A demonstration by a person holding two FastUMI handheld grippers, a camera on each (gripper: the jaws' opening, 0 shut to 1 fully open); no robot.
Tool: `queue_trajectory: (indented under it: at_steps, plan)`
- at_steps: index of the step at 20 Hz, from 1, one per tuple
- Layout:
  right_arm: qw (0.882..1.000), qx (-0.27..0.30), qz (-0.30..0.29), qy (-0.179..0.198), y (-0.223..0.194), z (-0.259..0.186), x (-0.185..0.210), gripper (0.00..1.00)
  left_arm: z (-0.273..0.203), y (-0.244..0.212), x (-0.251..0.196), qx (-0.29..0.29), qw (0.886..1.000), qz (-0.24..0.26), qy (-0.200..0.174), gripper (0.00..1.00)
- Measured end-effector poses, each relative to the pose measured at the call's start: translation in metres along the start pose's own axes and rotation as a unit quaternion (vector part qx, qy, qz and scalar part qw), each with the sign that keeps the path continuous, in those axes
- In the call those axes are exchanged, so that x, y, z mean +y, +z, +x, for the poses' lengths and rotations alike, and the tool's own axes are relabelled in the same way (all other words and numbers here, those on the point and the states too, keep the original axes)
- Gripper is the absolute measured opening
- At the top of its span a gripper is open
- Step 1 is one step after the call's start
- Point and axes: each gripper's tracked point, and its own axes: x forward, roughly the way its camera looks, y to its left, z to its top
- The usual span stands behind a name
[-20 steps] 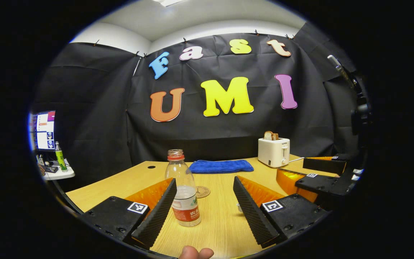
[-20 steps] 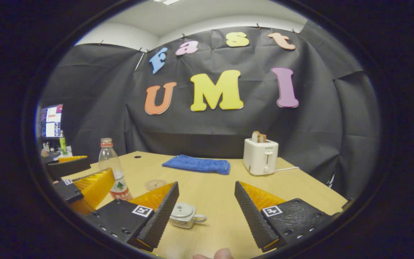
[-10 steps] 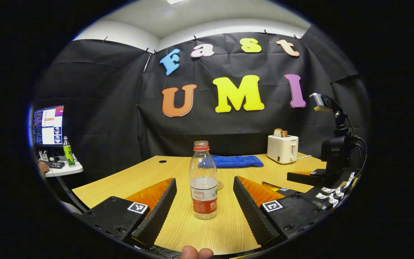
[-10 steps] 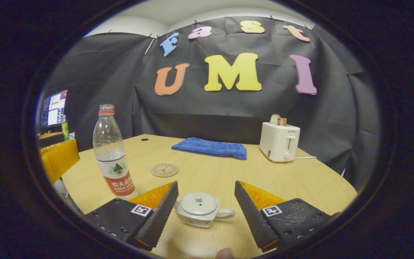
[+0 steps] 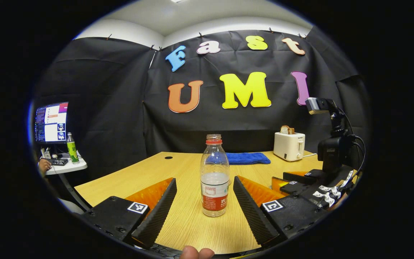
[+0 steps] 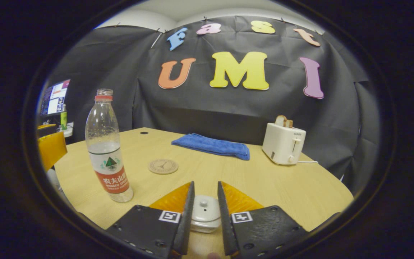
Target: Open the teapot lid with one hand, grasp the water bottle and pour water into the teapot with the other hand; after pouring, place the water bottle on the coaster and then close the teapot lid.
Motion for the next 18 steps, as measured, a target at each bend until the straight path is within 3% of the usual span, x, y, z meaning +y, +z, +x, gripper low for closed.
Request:
queue_trajectory:
  at_steps: [2,3,5,6,18]
  plan:
    - [1.0,0.007,0.004,0.016,-0.002,0.002,0.007,0.22,0.001,-0.001,-0.001,0.001,1.0,-0.004,-0.002,0.99]
    - [1.0,0.008,0.001,0.018,-0.004,0.003,0.008,0.07,0.002,-0.001,-0.001,0.002,1.0,-0.006,-0.003,0.99]
    - [1.0,0.007,-0.006,0.021,-0.003,0.002,0.008,0.06,0.003,-0.004,-0.001,0.005,1.0,-0.008,-0.005,0.99]
    - [1.0,0.007,-0.008,0.023,-0.002,0.001,0.008,0.0,0.004,-0.006,-0.001,0.008,1.0,-0.01,-0.007,0.99]
    - [0.999,-0.024,0.019,0.041,0.032,-0.022,-0.004,0.0,0.033,-0.057,-0.026,0.085,0.993,-0.046,-0.062,1.0]
